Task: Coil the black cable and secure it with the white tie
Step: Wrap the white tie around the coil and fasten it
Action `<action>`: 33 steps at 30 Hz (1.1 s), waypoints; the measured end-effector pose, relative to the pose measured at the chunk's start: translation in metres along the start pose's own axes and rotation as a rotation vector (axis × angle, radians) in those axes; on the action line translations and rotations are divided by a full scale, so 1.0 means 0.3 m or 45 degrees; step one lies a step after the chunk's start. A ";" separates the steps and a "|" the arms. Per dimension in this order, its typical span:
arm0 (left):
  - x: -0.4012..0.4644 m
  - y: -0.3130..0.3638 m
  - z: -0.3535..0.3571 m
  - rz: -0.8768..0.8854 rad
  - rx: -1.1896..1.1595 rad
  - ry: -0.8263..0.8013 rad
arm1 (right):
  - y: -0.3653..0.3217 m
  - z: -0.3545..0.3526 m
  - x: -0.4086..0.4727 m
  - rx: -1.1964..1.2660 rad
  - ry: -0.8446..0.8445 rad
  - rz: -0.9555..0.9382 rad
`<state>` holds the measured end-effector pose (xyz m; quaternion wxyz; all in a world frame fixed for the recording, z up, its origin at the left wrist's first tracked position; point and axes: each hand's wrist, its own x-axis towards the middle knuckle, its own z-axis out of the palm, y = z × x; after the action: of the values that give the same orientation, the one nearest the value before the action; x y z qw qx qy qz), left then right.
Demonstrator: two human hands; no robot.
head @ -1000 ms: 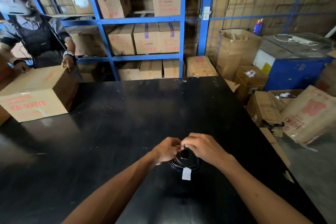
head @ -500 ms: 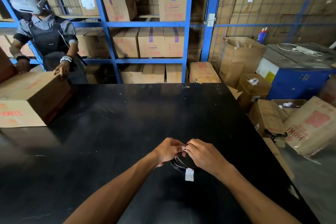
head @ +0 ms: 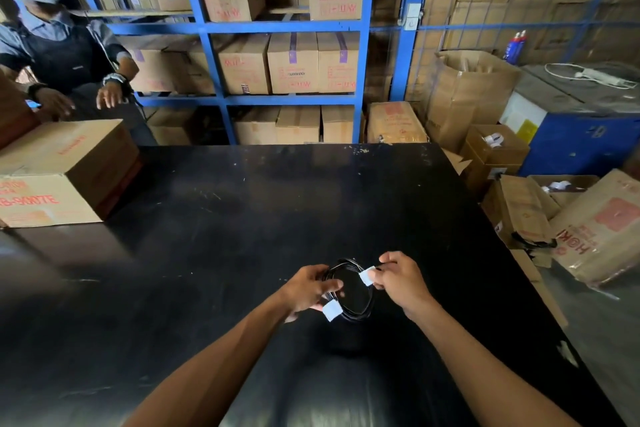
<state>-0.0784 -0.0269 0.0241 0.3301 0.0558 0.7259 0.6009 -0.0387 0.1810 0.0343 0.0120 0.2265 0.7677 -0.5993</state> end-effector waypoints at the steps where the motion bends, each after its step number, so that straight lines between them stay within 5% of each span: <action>1: 0.007 -0.008 -0.003 0.006 -0.008 0.030 | 0.009 0.003 0.000 0.234 -0.045 0.114; 3: 0.033 -0.024 -0.009 -0.022 -0.025 0.108 | 0.030 0.002 0.003 0.617 -0.083 0.314; 6: 0.077 -0.052 -0.009 -0.186 -0.055 0.127 | 0.086 -0.009 0.025 0.795 -0.061 0.457; 10: 0.127 -0.081 0.032 -0.309 -0.139 0.026 | 0.168 -0.004 0.076 0.783 -0.019 0.539; 15: 0.254 -0.154 0.080 -0.459 -0.102 0.338 | 0.252 0.013 0.174 0.637 0.016 0.505; 21: 0.395 -0.231 0.096 -0.529 0.397 0.687 | 0.335 0.062 0.312 0.490 0.064 0.552; 33: 0.475 -0.280 0.100 -0.507 0.609 0.679 | 0.401 0.084 0.402 0.327 0.016 0.604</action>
<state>-0.1460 0.0434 -0.1128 0.2177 -0.1684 0.9019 0.3329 -0.1098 0.2194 -0.1180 0.1185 0.4034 0.6111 -0.6707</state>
